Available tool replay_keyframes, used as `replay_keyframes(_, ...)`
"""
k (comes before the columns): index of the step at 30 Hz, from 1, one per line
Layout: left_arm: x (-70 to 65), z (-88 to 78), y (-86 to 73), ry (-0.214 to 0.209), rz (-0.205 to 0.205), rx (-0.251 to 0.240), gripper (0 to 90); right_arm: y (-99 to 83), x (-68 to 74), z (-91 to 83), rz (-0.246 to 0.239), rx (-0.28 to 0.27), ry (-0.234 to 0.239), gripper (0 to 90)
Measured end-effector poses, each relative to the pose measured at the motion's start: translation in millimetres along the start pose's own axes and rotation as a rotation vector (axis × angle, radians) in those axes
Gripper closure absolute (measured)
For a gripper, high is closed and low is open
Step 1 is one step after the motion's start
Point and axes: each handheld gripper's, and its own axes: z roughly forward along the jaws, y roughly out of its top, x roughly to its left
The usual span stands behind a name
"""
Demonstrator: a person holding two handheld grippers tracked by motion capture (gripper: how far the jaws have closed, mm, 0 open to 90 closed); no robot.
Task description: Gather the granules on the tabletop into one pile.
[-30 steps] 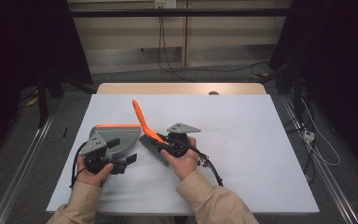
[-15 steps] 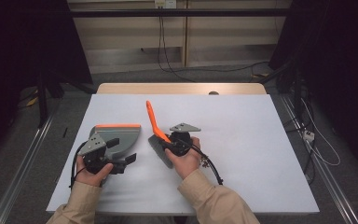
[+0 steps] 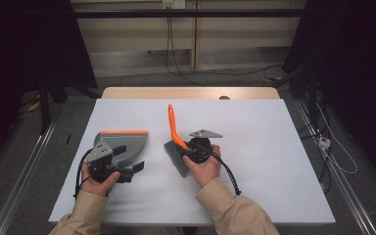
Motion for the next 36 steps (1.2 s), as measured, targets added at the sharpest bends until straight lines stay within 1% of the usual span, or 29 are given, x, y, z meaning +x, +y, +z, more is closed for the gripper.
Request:
replay_keyframes(4, -0.8, 0.4, 0.1, -0.002, 0.002, 0.003, 5.4, -1.4, -5.3, -4.8, 0.017, 0.002, -0.006, 70.0)
replay_keyframes(7, -0.9, 0.3, 0.3, 0.0, 0.004, 0.001, 5.4, -1.9, -9.1, -7.9, 0.022, 0.004, -0.012, 70.0)
replay_keyframes(11, -0.6, 0.9, 0.2, 0.001, 0.005, 0.005, 5.4, -3.3, -11.5, -10.9, 0.033, 0.001, -0.014, 70.0)
replay_keyframes(14, -1.1, 0.8, 0.4, 0.0, 0.006, -0.001, 5.4, -4.1, -13.7, -12.9, 0.041, 0.0, -0.018, 69.9)
replay_keyframes(16, -1.4, 0.8, 0.6, 0.0, 0.004, -0.004, 5.5, -4.1, -14.7, -14.6, 0.034, 0.0, -0.02, 69.9)
replay_keyframes(36, -2.3, 2.9, 0.5, 0.0, 0.008, 0.008, 5.4, -7.7, -26.1, -28.6, 0.052, -0.002, -0.038, 69.9)
